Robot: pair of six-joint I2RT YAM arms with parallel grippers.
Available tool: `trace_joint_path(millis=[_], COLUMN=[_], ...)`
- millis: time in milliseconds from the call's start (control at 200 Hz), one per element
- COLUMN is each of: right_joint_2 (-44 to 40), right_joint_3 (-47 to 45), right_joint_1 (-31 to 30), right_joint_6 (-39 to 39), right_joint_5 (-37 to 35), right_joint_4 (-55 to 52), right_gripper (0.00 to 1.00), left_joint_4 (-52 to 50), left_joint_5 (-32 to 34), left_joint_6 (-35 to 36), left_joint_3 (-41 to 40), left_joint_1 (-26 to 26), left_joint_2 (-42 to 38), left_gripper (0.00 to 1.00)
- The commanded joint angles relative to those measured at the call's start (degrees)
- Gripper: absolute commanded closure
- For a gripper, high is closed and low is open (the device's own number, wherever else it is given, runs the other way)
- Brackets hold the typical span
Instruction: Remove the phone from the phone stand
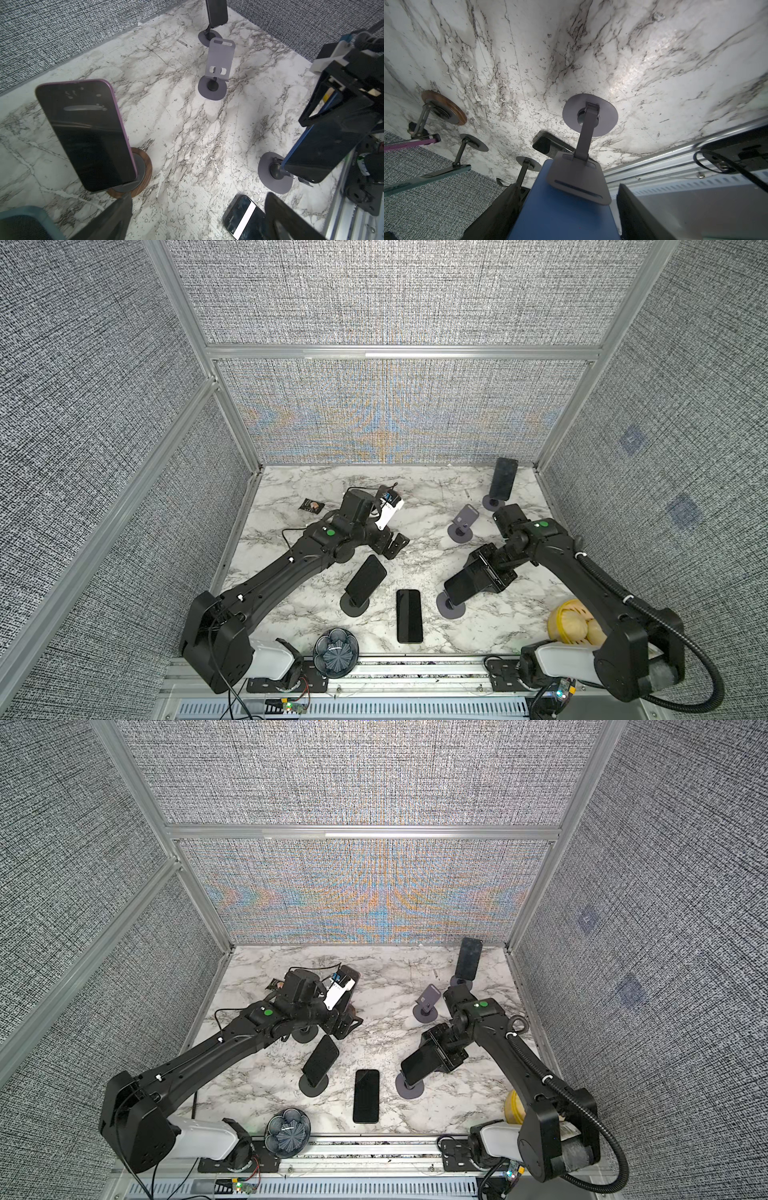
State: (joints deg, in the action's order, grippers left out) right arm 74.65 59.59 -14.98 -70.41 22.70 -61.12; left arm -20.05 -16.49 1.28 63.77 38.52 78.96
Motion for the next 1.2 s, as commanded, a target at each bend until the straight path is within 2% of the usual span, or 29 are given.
trace_joint_path(millis=[0,290,625,941,1091,1191], right_joint_2=[-0.3,-1.8,-2.9,4.0,9.1,13.0], right_joint_3=[0.7,5.0,11.3,19.6,24.7,28.8], right_joint_1=[-0.2,-0.7,-3.8,-3.8,-3.9,-3.9], right_joint_6=[1.7,7.6,10.1,19.2,23.2,27.0], right_joint_5=[0.4,-1.7,-4.9,-5.4,-6.7,-8.6], right_joint_4=[-1.4,-4.4,-6.7,-8.2,-9.2,-10.7], right_gripper=[0.31,0.31,0.31,0.31,0.31,0.31], left_joint_4=[1.5,2.7,1.9,0.7,0.0,-0.7], left_joint_5=[-2.8,-1.7,0.6,3.4,6.5,11.0], left_joint_6=[-1.1,-3.5,-4.4,-5.6,-6.4,-7.6], left_joint_3=[0.7,1.2,2.4,3.8,4.0,3.7], left_joint_1=[0.0,0.0,0.0,0.0,-0.1,-0.2], left_joint_2=[-0.7,-2.3,-2.0,-0.8,-1.4,-2.7], left_gripper=[0.01,0.01,0.01,0.01,0.01,0.01])
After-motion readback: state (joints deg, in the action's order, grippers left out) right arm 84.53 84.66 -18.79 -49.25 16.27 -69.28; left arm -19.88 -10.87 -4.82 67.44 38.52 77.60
